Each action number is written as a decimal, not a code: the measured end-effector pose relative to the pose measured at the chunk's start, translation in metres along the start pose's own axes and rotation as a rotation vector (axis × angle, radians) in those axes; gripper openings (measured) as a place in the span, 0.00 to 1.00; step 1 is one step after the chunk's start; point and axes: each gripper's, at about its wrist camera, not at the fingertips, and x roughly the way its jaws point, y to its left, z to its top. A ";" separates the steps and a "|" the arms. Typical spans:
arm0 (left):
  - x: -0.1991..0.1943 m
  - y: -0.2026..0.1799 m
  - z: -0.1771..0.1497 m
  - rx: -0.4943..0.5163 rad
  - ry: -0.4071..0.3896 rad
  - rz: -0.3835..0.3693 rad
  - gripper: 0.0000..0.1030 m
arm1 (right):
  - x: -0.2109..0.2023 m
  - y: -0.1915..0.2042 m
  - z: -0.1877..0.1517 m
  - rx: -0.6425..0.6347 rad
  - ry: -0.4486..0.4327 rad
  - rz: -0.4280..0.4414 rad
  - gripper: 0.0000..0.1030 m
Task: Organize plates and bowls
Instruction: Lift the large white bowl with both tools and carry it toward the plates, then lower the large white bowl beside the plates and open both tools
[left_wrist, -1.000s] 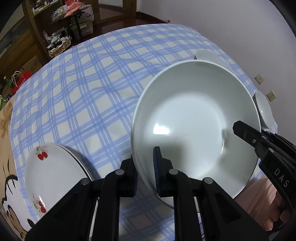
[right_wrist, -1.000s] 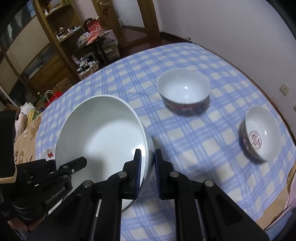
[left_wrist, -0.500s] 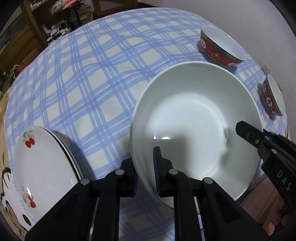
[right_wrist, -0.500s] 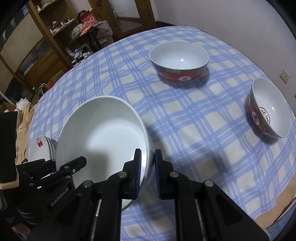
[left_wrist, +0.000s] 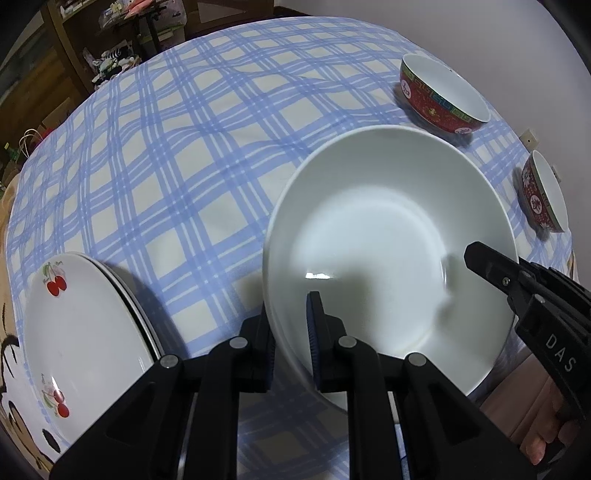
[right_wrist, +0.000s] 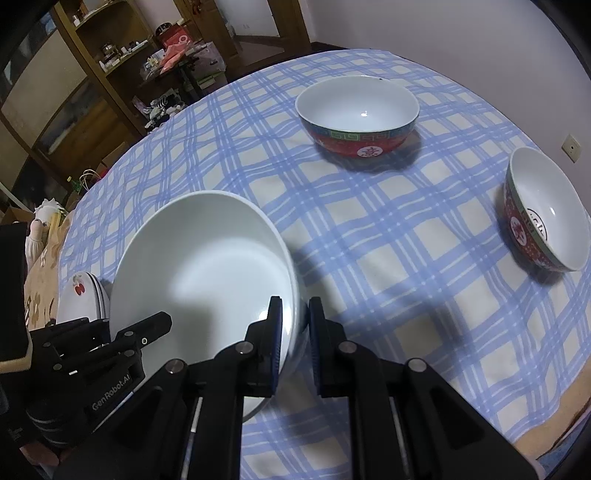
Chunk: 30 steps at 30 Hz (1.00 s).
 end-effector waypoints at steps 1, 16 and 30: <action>0.000 0.000 0.000 0.002 -0.001 0.001 0.15 | 0.000 0.000 0.000 0.001 0.000 0.000 0.14; -0.008 0.000 -0.001 0.058 -0.017 0.027 0.22 | -0.017 0.003 -0.001 -0.042 -0.084 -0.005 0.15; -0.052 0.011 0.045 0.032 -0.110 0.007 0.34 | -0.049 -0.011 0.045 -0.080 -0.197 -0.027 0.48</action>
